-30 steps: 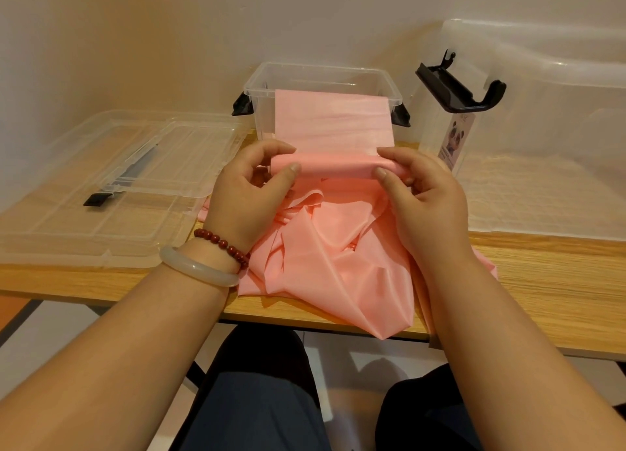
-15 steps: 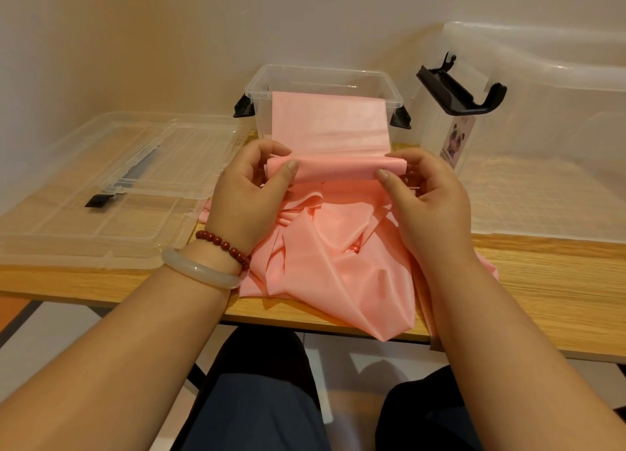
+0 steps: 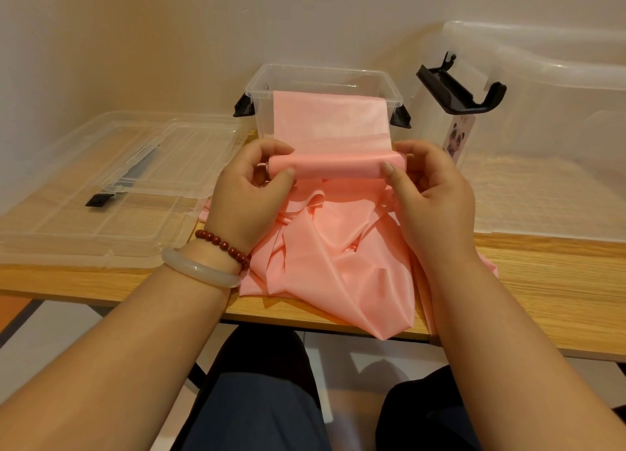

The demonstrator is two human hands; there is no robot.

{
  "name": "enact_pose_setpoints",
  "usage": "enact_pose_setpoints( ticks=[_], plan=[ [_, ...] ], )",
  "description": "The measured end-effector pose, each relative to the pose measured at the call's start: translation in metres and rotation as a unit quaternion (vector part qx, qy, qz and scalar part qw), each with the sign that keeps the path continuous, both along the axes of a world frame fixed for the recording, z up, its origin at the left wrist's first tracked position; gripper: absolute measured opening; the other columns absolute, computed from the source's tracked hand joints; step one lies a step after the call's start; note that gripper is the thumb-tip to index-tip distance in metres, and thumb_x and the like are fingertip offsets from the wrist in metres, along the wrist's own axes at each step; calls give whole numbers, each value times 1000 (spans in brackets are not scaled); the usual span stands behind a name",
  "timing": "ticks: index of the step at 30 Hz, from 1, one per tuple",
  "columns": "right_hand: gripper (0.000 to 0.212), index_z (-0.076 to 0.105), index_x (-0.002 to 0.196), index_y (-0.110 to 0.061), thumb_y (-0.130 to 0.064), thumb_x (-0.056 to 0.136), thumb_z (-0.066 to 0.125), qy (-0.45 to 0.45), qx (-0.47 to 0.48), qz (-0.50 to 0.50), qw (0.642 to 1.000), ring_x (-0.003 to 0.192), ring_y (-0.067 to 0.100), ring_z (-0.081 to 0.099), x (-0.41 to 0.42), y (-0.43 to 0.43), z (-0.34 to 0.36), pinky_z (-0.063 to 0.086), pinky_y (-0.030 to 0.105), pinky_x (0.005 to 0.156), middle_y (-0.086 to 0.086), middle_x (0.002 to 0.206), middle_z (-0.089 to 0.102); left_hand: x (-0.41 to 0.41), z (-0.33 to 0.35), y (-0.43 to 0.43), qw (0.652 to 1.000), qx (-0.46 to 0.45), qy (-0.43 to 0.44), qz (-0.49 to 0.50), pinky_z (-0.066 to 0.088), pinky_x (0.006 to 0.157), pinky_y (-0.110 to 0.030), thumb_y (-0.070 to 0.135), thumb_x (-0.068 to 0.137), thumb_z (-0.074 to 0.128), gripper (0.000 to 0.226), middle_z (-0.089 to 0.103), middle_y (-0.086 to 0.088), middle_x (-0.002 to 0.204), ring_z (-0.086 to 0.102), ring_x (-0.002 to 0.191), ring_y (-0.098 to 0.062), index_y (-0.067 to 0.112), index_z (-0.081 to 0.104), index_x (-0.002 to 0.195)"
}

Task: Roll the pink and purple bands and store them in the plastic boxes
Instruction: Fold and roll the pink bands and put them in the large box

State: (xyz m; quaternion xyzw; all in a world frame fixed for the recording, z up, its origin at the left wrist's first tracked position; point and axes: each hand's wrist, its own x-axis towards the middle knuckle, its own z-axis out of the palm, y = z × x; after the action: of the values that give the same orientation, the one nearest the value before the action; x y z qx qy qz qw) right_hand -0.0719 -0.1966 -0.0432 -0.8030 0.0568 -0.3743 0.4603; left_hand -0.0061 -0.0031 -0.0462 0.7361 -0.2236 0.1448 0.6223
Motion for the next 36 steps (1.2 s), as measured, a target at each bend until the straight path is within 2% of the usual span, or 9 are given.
enact_pose_setpoints(
  ticks=[6, 10, 12, 18, 24, 28, 31, 34, 36],
  plan=[
    [32, 64, 119, -28, -21, 89, 70, 9, 0, 10, 1000, 94, 3, 63, 1, -2, -2, 56, 29, 85, -10, 106, 67, 2, 0, -2, 999, -27, 12, 18, 53, 65, -17, 10, 93, 59, 23, 62, 3, 101, 66, 73, -3, 28, 53, 106],
    [13, 64, 101, -33, -29, 90, 68, 5, -45, -13, 999, 86, 0, 56, 3, -3, -1, 50, 17, 78, -13, 100, 61, 5, -3, 0, 999, 9, -15, 50, 57, 68, -28, 18, 94, 59, 17, 63, 5, 97, 65, 84, -14, 32, 55, 103],
    [10, 64, 98, -30, -28, 90, 69, 0, -61, -19, 998, 86, -1, 53, 4, -2, 1, 45, 9, 76, -11, 102, 57, 5, -4, 0, 998, 16, -21, 59, 56, 70, -26, 19, 94, 58, 15, 62, 7, 97, 63, 88, -16, 32, 57, 101],
    [19, 57, 103, -37, -26, 90, 67, 3, 9, 16, 1000, 82, 9, 66, 4, -1, 2, 58, 42, 75, -8, 94, 67, 2, -1, 0, 999, 4, -6, 50, 53, 66, -15, 14, 93, 59, 15, 64, 3, 98, 65, 86, -15, 23, 62, 104],
    [23, 66, 116, -29, -24, 94, 63, 5, 16, 26, 1000, 90, 3, 65, 3, -1, 1, 57, 32, 83, -15, 103, 64, 2, -1, 0, 999, 15, -9, 37, 56, 83, -26, 13, 91, 63, 27, 65, 1, 111, 65, 99, -17, 26, 62, 114],
    [40, 60, 124, -34, -22, 88, 71, 25, 22, 47, 998, 103, 9, 63, 4, -3, -3, 56, 32, 90, -3, 119, 63, 2, -2, 0, 999, -10, 0, 39, 55, 76, -19, 17, 92, 64, 27, 66, 1, 107, 67, 92, -13, 28, 60, 116],
    [27, 65, 115, -36, -26, 89, 69, 13, 12, 34, 999, 104, 8, 61, 5, -4, -2, 54, 36, 89, -10, 112, 64, 2, -1, 0, 999, -1, -13, 40, 56, 71, -20, 19, 93, 62, 24, 64, 0, 105, 66, 89, -16, 31, 58, 113],
    [14, 68, 103, -34, -31, 89, 69, 5, -10, 20, 1000, 90, -1, 57, 6, -3, 0, 52, 21, 80, -22, 101, 53, 0, -1, -1, 999, -4, -11, 36, 55, 67, -18, 16, 96, 55, 21, 61, 1, 106, 65, 84, -9, 26, 56, 114],
    [10, 66, 98, -34, -30, 89, 69, 4, -4, 25, 1000, 87, 2, 58, 7, -3, 1, 55, 23, 78, -21, 100, 53, 0, -1, -2, 999, -9, 0, 35, 57, 67, -22, 14, 99, 49, 21, 60, 4, 104, 66, 86, -10, 25, 56, 116]
  ],
)
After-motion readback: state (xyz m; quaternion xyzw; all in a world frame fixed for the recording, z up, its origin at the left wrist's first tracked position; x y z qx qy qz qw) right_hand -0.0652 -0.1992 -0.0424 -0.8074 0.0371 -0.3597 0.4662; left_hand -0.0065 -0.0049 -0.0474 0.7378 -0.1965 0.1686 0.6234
